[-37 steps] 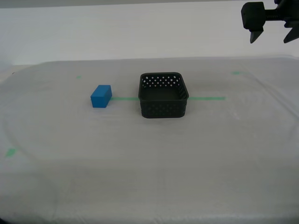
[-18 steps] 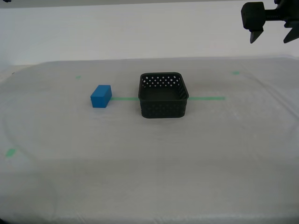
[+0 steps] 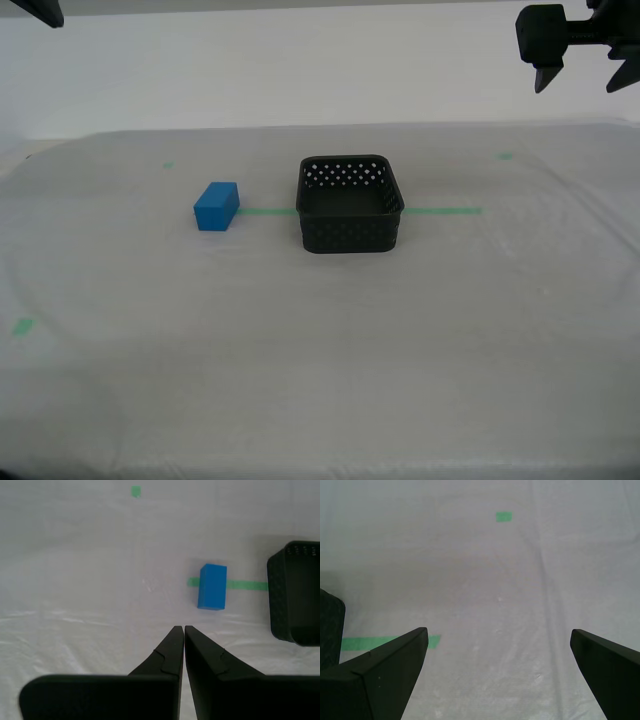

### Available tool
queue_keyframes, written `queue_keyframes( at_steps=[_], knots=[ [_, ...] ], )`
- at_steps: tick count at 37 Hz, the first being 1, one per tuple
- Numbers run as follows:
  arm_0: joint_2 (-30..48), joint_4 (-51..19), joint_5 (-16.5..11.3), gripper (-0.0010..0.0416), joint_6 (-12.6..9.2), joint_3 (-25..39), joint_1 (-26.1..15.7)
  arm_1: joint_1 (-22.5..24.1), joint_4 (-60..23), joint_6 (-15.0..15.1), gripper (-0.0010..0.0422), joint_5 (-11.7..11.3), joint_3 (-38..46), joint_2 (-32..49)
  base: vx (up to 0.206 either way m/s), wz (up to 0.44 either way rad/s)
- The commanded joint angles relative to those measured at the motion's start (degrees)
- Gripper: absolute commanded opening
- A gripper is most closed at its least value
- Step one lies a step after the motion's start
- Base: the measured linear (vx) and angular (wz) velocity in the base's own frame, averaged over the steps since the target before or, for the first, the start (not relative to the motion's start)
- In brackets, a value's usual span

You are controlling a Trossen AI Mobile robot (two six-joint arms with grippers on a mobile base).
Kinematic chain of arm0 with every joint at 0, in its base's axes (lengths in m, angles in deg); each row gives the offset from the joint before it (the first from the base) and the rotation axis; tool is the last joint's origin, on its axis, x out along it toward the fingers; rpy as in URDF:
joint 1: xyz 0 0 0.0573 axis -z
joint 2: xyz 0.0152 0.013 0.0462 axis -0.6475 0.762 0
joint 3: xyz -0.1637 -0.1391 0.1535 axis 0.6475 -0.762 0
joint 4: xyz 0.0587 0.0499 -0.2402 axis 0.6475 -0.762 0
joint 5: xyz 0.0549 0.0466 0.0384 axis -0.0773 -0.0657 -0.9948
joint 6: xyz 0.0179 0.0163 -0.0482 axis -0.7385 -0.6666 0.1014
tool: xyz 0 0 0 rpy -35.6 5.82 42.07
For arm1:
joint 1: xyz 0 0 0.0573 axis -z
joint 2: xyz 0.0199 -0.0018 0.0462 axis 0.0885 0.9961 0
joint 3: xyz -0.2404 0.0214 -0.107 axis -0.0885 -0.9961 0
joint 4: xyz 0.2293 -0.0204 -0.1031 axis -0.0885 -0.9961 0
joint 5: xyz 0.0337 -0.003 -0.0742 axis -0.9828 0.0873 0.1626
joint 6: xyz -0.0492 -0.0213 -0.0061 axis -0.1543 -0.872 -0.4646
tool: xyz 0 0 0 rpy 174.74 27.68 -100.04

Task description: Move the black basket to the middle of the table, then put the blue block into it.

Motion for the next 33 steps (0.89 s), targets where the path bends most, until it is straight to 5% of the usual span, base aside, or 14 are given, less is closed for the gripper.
queue_keyframes(
  at_steps=[1, 18, 33],
  knots=[
    [0.0, 0.0, 0.0, 0.0398, 0.0, 0.0, 0.0, 1.7, 0.0, -1.2, -0.0001, 0.2, 0.1, 1.2, 0.0, 0.0],
    [0.0, 0.0, 0.0, 0.0399, 0.0, 0.0, 0.0, 9.7, 4.3, -4.6, 0.0, 0.1, 0.1, 9.4, 0.0, 0.0],
    [0.0, 0.0, 0.0, 0.0398, 0.0, 0.0, 0.0, 11.1, 12.9, -6.7, 0.0, 0.1, 0.1, 18.2, 0.0, 0.0]
  ],
)
